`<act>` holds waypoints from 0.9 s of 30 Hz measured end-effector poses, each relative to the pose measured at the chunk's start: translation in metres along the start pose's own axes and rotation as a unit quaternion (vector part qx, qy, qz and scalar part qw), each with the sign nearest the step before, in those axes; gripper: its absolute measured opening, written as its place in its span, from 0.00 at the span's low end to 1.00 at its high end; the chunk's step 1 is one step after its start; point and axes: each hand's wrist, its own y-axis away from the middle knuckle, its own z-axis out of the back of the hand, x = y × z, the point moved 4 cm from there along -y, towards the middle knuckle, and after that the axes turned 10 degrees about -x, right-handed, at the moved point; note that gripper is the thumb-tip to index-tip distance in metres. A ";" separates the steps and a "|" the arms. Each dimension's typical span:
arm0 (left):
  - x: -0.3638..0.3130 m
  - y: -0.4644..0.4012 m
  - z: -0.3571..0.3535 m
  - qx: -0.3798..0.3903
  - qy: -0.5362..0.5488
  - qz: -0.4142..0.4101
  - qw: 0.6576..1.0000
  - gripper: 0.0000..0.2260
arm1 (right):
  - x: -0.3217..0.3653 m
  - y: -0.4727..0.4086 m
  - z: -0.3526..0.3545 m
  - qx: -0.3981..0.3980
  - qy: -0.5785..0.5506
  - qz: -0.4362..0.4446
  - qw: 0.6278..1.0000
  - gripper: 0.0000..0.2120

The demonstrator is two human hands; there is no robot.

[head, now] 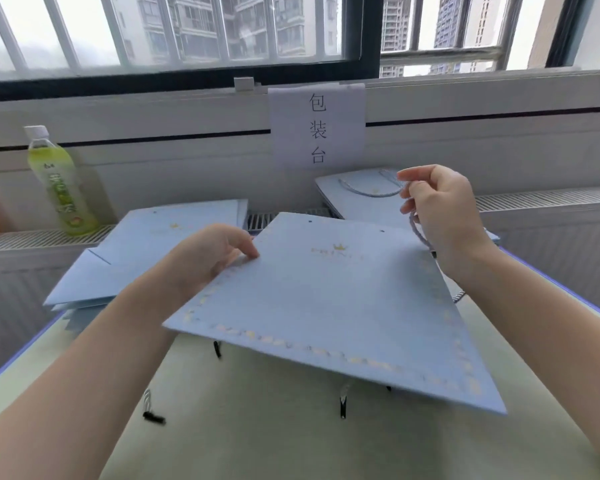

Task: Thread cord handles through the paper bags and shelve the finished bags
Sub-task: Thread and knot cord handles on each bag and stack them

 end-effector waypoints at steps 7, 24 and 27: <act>0.008 0.007 -0.022 -0.057 -0.217 -0.051 0.973 0.09 | -0.002 0.021 -0.019 0.155 0.036 -0.036 0.987 0.15; -0.001 0.025 -0.043 -0.150 -0.595 -0.236 0.754 0.14 | 0.019 0.075 -0.044 0.369 -0.041 0.045 0.928 0.10; -0.007 0.030 -0.055 -0.092 -0.380 -0.352 0.851 0.10 | 0.024 0.076 -0.044 0.372 -0.093 0.040 0.923 0.10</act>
